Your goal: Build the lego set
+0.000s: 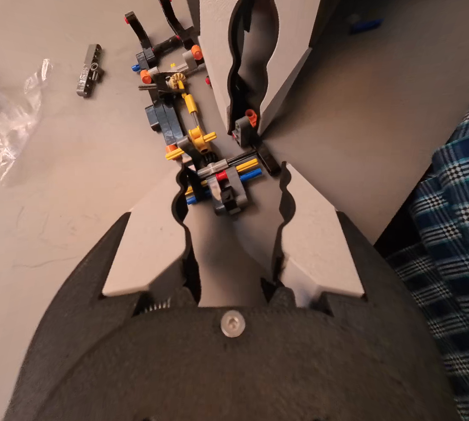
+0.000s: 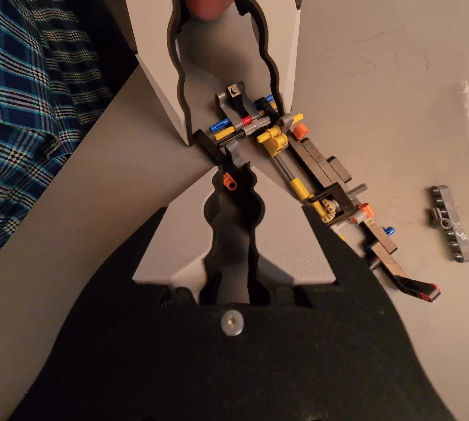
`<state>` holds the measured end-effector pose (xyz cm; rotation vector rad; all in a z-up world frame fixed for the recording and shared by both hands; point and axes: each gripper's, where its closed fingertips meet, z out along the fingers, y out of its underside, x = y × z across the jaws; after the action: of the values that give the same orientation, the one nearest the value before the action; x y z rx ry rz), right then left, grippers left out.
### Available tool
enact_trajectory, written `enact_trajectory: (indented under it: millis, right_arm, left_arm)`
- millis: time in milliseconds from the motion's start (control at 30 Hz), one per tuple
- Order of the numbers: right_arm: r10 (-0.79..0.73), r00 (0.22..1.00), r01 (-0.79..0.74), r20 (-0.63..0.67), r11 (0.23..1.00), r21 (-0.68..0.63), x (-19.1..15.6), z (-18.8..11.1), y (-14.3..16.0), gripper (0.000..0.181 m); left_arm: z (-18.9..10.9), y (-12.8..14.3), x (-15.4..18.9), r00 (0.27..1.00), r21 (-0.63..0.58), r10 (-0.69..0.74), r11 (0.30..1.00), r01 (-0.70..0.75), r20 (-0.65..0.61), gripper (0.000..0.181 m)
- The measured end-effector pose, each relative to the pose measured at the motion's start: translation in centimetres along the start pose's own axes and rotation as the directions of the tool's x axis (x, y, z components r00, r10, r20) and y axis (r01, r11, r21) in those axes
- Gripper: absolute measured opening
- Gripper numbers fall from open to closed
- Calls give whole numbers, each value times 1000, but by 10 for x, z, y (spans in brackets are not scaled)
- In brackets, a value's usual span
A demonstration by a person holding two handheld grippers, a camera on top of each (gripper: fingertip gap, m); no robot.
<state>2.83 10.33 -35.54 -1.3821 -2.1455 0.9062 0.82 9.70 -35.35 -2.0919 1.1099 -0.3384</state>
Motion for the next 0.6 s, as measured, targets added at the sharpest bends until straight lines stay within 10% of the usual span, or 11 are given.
enact_trajectory:
  millis: [33, 600]
  right_arm:
    - [2, 1000, -2, -3, 1000, 2, 0, 0, 0, 15]
    - [-11, 998, 10, 56, 1000, 8, -2, -4, 3, 15]
  left_arm:
    - [0, 0, 0, 1000, 8, -7, 1000, 7, 0, 71]
    - [1, 2, 3, 999, 19, -9, 1000, 10, -41, 70]
